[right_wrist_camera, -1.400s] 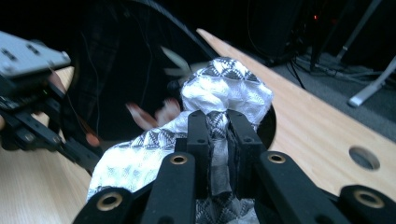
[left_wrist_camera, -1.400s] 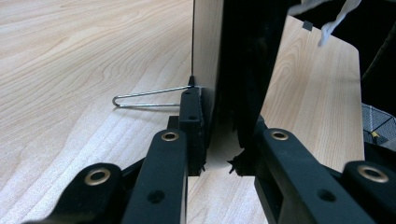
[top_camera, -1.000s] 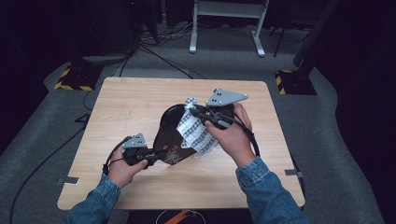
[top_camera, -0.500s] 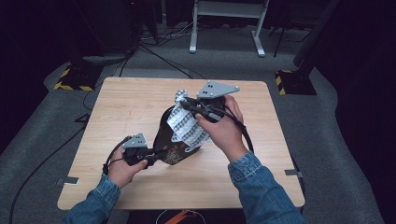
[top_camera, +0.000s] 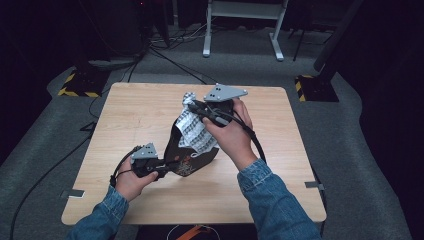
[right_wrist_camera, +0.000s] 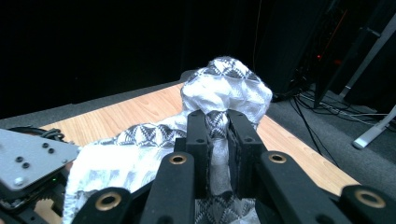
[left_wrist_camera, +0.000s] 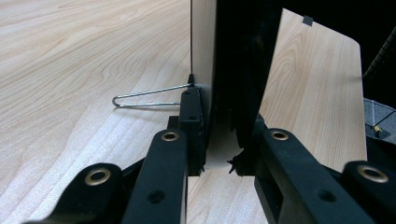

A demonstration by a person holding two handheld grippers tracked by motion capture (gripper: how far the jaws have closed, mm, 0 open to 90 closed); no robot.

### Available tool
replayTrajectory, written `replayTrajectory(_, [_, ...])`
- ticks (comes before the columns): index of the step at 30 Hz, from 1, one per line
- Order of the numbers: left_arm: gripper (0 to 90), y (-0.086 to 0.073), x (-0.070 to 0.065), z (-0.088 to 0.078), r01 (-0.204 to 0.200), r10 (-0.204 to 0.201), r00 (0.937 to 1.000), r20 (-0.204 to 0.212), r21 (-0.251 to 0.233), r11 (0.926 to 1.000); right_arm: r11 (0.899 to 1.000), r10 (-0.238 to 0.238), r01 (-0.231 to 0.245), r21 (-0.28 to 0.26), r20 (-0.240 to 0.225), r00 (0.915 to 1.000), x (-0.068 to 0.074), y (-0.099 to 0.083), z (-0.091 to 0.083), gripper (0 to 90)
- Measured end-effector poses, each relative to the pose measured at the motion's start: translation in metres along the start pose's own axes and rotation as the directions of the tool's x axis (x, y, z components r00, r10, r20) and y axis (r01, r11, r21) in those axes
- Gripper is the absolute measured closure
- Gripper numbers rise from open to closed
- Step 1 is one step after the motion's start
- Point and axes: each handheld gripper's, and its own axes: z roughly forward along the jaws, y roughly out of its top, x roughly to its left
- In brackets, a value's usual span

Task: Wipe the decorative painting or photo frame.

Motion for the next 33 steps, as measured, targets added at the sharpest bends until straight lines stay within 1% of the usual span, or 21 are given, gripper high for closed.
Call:
replayTrajectory(2, [78.4,0.0,0.0,0.0,-0.002,0.002,1.0,0.002,0.0,1.0,1.0,-0.007,0.007,0.006,0.014,0.9999,-0.002,-0.001,0.001,81.2])
replayTrajectory(8, [78.3,0.0,0.001,0.0,-0.002,0.002,1.0,0.004,0.0,1.0,1.0,0.016,-0.017,0.022,0.047,0.9988,-0.012,-0.01,0.003,81.3])
replayTrajectory(14, [78.3,0.0,0.001,0.0,-0.001,0.001,1.0,0.003,0.0,1.0,0.999,0.019,-0.022,0.045,0.078,0.9968,-0.02,-0.017,0.004,81.4])
replayTrajectory(22, [78.3,0.0,0.0,0.0,0.0,0.0,1.0,0.004,-0.003,1.0,0.997,0.015,-0.023,0.069,0.105,0.9944,-0.026,-0.025,0.004,81.5])
replayTrajectory(33, [78.3,0.0,0.0,0.0,0.001,-0.001,1.0,0.006,-0.005,1.0,0.996,0.01,-0.022,0.087,0.14,0.9901,-0.036,-0.036,0.0,81.5])
